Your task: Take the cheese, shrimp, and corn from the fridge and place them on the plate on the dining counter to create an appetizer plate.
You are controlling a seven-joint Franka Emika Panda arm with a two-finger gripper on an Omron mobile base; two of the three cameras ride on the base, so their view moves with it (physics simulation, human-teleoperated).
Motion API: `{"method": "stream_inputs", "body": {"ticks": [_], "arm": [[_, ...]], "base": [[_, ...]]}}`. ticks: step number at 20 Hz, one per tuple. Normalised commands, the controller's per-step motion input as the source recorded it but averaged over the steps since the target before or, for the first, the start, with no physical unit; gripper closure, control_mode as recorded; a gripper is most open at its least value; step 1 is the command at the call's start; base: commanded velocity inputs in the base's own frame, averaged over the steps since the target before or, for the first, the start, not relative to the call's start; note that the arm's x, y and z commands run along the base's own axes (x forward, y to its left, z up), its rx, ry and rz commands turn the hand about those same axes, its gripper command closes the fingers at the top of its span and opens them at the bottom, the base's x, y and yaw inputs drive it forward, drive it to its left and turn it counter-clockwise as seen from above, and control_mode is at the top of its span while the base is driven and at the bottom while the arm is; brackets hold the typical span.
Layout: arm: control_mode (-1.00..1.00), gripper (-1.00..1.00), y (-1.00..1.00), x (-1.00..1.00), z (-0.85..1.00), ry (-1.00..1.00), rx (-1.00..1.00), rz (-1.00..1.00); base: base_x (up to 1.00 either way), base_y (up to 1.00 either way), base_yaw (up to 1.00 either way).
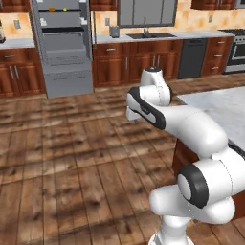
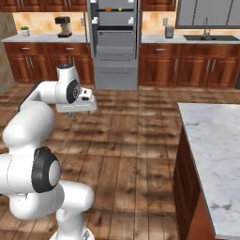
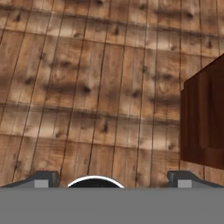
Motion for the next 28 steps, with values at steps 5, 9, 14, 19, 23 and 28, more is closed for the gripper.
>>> {"method": "stream_inputs", "body": {"ticks": [5,9,14,19,23,28], "arm": [[1.0,-1.0,0.0,0.0,0.0,0.0,0.0,0.0],[1.0,-1.0,0.0,0.0,0.0,0.0,0.0,0.0],[1.0,-1.0,0.0,0.0,0.0,0.0,0.0,0.0],[1.0,-1.0,0.0,0.0,0.0,0.0,0.0,0.0],[1.0,-1.0,0.0,0.0,0.0,0.0,0.0,0.0],[1.0,-1.0,0.0,0.0,0.0,0.0,0.0,0.0]], "base": [[1.0,0.55,-0.14],[1.0,0.28,-0.15],[1.0,0.23,-0.07],[1.0,0.2,0.03],[1.0,0.16,0.14],[1.0,0.14,0.12]]}}
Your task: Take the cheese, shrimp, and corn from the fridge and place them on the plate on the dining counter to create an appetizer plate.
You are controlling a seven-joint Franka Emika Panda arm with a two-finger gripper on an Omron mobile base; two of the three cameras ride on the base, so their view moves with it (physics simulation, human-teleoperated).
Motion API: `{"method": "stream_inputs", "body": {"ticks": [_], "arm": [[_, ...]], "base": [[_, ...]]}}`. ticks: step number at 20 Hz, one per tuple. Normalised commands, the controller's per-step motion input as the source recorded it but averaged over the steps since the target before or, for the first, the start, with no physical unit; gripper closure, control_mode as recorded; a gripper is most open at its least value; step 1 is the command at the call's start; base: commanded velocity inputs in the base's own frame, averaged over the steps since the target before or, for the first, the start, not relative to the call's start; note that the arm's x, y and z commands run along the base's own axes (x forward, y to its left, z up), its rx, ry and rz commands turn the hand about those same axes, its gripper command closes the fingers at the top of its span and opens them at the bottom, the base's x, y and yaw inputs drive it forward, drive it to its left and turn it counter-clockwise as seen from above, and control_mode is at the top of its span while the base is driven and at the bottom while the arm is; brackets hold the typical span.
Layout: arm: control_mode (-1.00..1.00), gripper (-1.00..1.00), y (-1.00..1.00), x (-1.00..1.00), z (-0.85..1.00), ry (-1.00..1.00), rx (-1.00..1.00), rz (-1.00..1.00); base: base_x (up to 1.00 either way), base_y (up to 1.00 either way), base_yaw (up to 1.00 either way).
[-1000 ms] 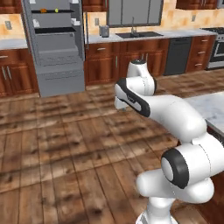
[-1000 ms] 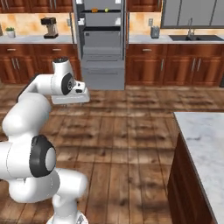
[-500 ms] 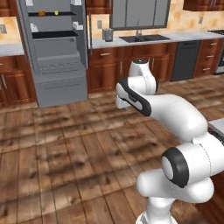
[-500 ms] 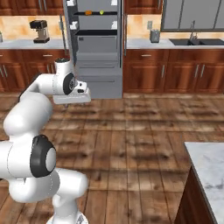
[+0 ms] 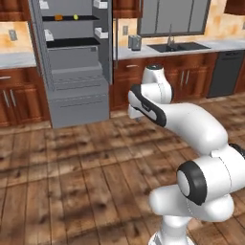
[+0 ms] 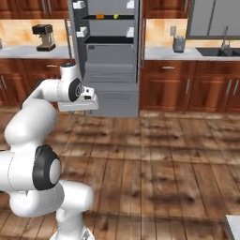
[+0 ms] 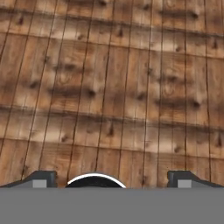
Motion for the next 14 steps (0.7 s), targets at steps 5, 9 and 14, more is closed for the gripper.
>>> {"method": "stream_inputs", "body": {"ticks": [5,9,14], "arm": [[1.0,-1.0,0.0,0.0,0.0,0.0,0.0,0.0],[1.0,-1.0,0.0,0.0,0.0,0.0,0.0,0.0],[1.0,-1.0,0.0,0.0,0.0,0.0,0.0,0.0]], "base": [[1.0,0.11,0.08],[1.0,0.09,0.07],[1.0,0.12,0.06]]}}
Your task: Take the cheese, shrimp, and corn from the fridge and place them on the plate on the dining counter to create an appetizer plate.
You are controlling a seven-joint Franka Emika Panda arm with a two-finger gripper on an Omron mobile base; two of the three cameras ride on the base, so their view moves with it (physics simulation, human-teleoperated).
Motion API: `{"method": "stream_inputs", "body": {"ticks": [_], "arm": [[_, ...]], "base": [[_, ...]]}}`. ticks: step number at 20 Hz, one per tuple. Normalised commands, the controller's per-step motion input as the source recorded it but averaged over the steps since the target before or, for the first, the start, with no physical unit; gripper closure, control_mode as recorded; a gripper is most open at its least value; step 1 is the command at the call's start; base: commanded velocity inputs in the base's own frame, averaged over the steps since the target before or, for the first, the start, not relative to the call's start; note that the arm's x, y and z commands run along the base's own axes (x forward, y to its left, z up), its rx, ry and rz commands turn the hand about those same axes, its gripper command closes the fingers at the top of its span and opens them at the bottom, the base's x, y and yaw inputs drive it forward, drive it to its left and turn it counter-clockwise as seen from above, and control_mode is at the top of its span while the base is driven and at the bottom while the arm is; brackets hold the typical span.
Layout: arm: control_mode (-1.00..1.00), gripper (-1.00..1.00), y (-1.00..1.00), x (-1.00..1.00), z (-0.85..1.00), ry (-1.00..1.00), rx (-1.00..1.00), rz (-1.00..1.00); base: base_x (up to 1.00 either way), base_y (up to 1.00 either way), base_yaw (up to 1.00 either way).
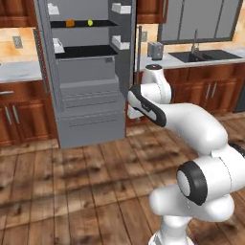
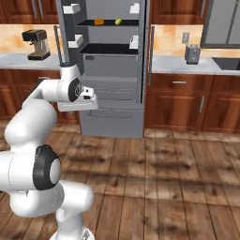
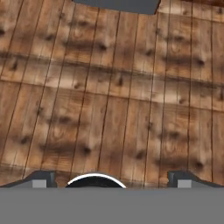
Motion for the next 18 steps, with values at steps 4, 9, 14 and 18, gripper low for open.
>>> {"method": "stream_inputs", "body": {"ticks": [4,9,14,18], "arm": [[1.0,-1.0,0.0,0.0,0.0,0.0,0.0,0.0],[1.0,-1.0,0.0,0.0,0.0,0.0,0.0,0.0],[1.0,-1.0,0.0,0.0,0.0,0.0,0.0,0.0],[1.0,-1.0,0.0,0.0,0.0,0.0,0.0,0.0]], "base": [[1.0,0.15,0.06],[1.0,0.13,0.05],[1.0,0.13,0.05],[1.0,0.12,0.04]]}}
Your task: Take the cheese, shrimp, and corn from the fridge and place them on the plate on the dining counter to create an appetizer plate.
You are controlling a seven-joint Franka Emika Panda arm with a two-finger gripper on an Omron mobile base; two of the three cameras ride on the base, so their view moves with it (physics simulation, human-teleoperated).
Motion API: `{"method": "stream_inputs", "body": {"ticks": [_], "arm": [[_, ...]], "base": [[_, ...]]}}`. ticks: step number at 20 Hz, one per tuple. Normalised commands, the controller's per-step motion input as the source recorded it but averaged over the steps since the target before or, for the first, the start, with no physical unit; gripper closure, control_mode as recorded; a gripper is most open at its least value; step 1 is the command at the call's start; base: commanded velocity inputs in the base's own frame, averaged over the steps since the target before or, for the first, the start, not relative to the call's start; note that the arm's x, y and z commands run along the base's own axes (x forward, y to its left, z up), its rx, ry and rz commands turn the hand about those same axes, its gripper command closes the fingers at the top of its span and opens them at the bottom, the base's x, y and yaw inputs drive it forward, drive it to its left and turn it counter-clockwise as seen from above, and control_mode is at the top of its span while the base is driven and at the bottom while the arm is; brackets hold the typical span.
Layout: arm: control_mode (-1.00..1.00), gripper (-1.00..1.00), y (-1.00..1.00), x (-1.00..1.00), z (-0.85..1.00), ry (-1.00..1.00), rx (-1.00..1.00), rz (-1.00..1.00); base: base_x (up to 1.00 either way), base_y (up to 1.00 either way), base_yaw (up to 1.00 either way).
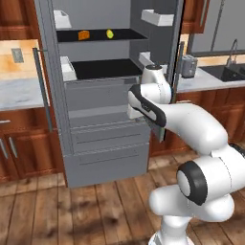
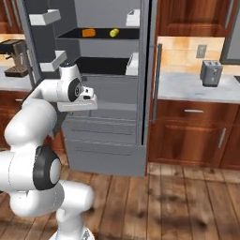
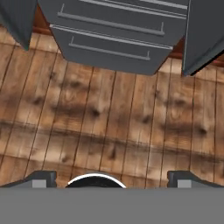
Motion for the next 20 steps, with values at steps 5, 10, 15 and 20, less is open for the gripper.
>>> {"method": "stream_inputs", "body": {"ticks": [5,10,15,20], "arm": [[1.0,-1.0,0.0,0.0,0.0,0.0,0.0,0.0],[1.0,-1.0,0.0,0.0,0.0,0.0,0.0,0.0],[1.0,-1.0,0.0,0.0,0.0,0.0,0.0,0.0],[1.0,-1.0,0.0,0.0,0.0,0.0,0.0,0.0]], "base": [[1.0,0.13,0.04],[1.0,0.16,0.03],[1.0,0.2,0.02],[0.98,0.27,0.01]]}}
